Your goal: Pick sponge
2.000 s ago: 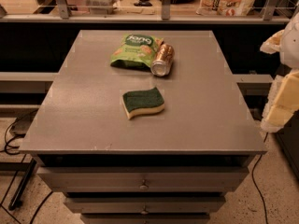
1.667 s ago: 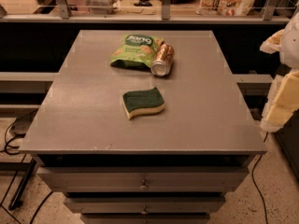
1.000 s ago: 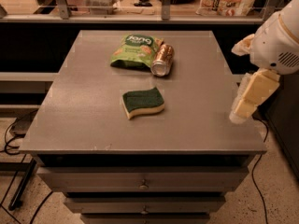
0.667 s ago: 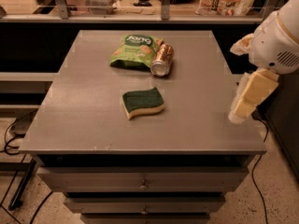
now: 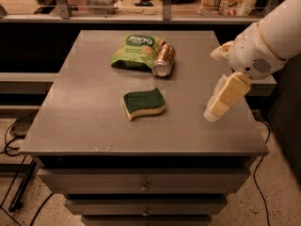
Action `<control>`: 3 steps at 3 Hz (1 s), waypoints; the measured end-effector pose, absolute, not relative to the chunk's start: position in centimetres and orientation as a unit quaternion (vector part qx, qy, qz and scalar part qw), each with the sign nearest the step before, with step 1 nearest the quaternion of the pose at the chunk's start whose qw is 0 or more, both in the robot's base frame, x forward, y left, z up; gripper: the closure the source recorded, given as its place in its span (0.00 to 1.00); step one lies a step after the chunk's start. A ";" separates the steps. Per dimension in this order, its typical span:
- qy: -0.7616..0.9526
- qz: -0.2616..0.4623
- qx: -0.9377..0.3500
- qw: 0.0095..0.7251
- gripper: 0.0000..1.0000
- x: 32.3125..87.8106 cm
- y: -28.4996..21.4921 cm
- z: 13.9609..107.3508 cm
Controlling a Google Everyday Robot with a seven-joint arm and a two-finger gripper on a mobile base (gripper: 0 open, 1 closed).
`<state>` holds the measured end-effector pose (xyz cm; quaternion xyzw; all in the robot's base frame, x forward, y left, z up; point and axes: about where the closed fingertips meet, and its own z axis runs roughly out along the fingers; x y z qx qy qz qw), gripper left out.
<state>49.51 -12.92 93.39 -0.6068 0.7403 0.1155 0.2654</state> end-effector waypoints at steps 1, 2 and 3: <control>0.729 0.136 -0.612 0.274 0.00 50.3 -11.0 92.6; 0.682 0.186 -0.655 0.267 0.00 52.6 -3.2 89.2; 0.682 0.186 -0.655 0.267 0.00 52.6 -3.2 89.2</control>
Offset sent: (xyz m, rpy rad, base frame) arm 0.0579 0.1757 -0.0732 0.1608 0.0664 0.3371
